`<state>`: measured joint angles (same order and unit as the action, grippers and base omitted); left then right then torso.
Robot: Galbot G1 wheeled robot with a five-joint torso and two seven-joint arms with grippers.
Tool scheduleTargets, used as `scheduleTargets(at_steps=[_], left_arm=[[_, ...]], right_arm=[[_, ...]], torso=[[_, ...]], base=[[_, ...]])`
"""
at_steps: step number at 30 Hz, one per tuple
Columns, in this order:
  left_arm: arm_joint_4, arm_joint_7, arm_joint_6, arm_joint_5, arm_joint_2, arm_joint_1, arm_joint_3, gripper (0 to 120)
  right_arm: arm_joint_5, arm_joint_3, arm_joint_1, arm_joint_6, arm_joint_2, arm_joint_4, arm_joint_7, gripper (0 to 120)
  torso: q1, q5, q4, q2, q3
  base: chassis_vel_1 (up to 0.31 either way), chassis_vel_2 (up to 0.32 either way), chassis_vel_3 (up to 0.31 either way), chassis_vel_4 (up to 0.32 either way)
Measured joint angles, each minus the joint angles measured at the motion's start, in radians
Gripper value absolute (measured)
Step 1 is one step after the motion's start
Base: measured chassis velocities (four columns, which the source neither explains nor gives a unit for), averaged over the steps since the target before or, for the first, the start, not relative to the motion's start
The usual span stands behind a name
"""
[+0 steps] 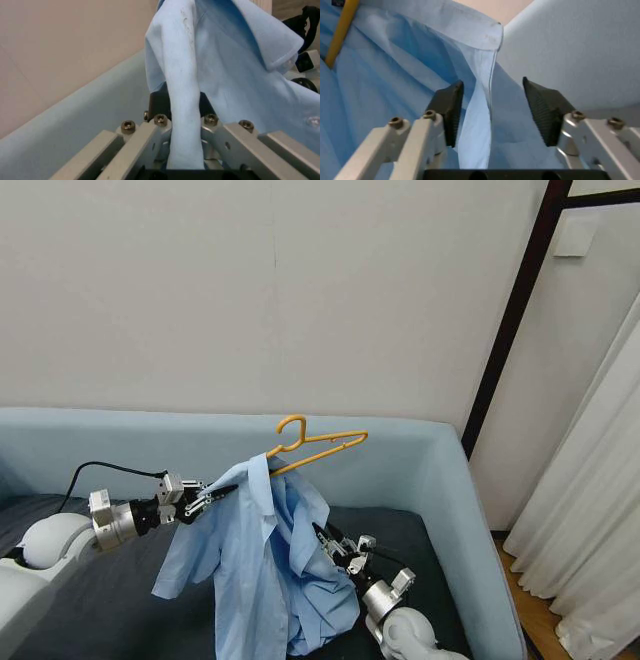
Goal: Pick up the clothes from the sofa and hang them on the clothes hanger.
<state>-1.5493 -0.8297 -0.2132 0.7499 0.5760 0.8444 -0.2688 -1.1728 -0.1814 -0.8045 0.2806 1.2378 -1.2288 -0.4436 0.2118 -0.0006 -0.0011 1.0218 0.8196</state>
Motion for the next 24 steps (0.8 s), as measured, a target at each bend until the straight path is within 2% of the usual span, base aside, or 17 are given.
scheduleTargets(at_steps=[2, 5, 6, 9, 10, 12, 17, 22, 24], left_arm=[[0.0, 0.0, 0.0, -0.001, 0.0, 0.001, -0.001, 1], [0.008, -0.003, -0.005, -0.011, 0.004, 0.002, -0.003, 1], [0.008, -0.003, -0.005, -0.011, 0.004, 0.002, -0.003, 1], [0.015, -0.005, -0.009, -0.018, 0.011, 0.0, -0.002, 1], [0.015, -0.005, -0.009, -0.018, 0.011, 0.0, -0.002, 1], [0.017, -0.005, -0.009, -0.018, 0.013, -0.003, 0.0, 1], [0.018, -0.005, -0.01, -0.019, 0.015, -0.005, 0.002, 1], [0.02, -0.009, -0.012, -0.019, 0.016, -0.005, -0.002, 1], [0.022, -0.016, -0.014, -0.019, 0.021, -0.003, -0.006, 1]], right_arm=[[0.0, 0.003, 0.0, -0.003, 0.002, 0.004, -0.017, 39], [0.0, 0.009, 0.001, -0.018, 0.004, 0.01, -0.086, 24], [0.0, 0.009, 0.001, -0.018, 0.004, 0.01, -0.086, 24], [0.008, 0.014, 0.0, -0.036, 0.004, 0.015, -0.147, 11], [0.008, 0.014, 0.0, -0.036, 0.004, 0.015, -0.147, 11], [0.016, 0.016, -0.001, -0.04, 0.007, 0.018, -0.159, 1], [0.034, 0.025, -0.002, -0.039, 0.013, 0.022, -0.163, 0], [0.072, 0.057, -0.005, -0.02, 0.009, -0.009, -0.066, 0], [0.102, 0.074, -0.002, 0.002, 0.004, -0.052, 0.08, 0]], torso=[[0.0, 0.0, 0.0, 0.0, 0.0], [0.0, 0.0, -0.0001, 0.0, 0.0], [0.0, 0.0, -0.0001, 0.0, 0.0], [0.0, 0.0, -0.0001, 0.0, 0.0], [0.0, 0.0, -0.0001, 0.0, 0.0], [0.0, 0.0, -0.0001, 0.0, 0.0], [0.0, 0.0, -0.0001, 0.0, 0.0], [0.0, 0.0001, -0.0001, 0.0, 0.0], [0.0, 0.0003, -0.0001, 0.0, 0.0]], base=[[0.0, 0.0, 0.0, 0.0], [0.0, 0.0, 0.0, 0.0], [0.0, 0.0, 0.0, 0.0], [0.0, 0.0, 0.0, 0.0], [0.0, 0.0, 0.0, 0.0], [0.0, 0.0, 0.0, 0.0], [0.0, 0.0, 0.0, 0.0], [0.0, 0.0, 0.0, 0.0], [0.0, 0.0, 0.0, 0.0]])
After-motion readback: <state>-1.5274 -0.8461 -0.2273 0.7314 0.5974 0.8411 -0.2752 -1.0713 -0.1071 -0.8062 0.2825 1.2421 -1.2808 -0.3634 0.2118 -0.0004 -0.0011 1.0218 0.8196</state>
